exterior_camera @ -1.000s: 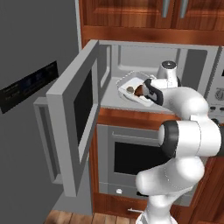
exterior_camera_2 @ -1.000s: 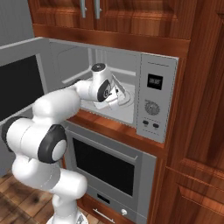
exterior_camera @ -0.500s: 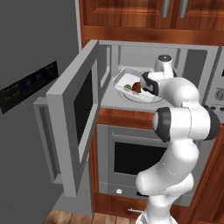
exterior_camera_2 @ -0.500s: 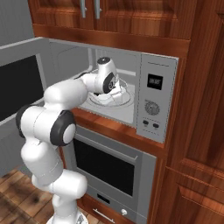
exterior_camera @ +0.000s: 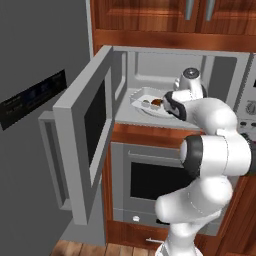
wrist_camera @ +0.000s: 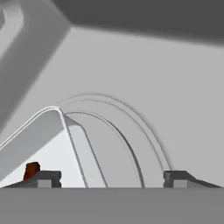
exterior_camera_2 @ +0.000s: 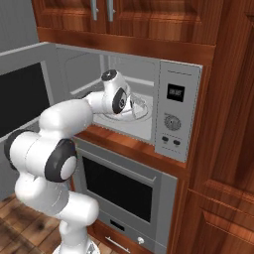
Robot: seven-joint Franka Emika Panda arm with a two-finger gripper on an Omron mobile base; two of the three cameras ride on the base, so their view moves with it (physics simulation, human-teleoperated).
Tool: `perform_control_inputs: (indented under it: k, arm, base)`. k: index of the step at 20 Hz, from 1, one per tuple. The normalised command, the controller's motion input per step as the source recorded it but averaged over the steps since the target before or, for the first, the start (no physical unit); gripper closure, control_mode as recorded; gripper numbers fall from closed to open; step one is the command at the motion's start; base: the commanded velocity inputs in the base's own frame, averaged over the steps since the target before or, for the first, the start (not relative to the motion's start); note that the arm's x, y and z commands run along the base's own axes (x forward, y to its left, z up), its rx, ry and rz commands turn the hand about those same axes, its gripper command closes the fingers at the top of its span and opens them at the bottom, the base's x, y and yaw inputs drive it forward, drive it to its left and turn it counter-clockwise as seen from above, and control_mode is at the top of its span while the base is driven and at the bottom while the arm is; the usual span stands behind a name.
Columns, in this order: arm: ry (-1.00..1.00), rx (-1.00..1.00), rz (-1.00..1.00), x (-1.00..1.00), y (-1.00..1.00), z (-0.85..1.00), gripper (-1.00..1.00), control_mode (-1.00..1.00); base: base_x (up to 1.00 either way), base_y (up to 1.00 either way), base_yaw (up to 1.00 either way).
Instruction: Place the tupperware containing the chicken drumstick and garlic meal in the microwave. Close the microwave door and press the start button to reheat the meal.
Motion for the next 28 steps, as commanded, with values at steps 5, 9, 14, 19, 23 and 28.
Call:
perform_control_inputs:
  k: [5, 9, 14, 19, 23, 28]
  arm:
    - [-0.15, -0.01, 0.01, -0.9, 0.0, 0.36, -1.0, -1.0]
    - [-0.03, -0.06, 0.14, -0.88, 0.0, 0.86, -1.0, -1.0]
    - [-0.01, -0.26, 0.45, -1.0, 0.03, 0.29, -1.0, -1.0]
    - [0.0, -0.43, 0.58, -1.0, 0.28, 0.09, -1.0, -1.0]
    - [0.0, -0.51, 0.57, -1.0, 0.47, 0.2, -1.0, -1.0]
    - [0.03, -0.59, 0.46, -0.96, 0.62, 0.49, -1.0, -1.0]
  base:
    - [0.0, 0.0, 0.0]
    - [0.0, 0.0, 0.0]
    - [0.0, 0.0, 0.0]
    - [0.0, 0.0, 0.0]
    - [0.0, 0.0, 0.0]
    - [0.0, 0.0, 0.0]
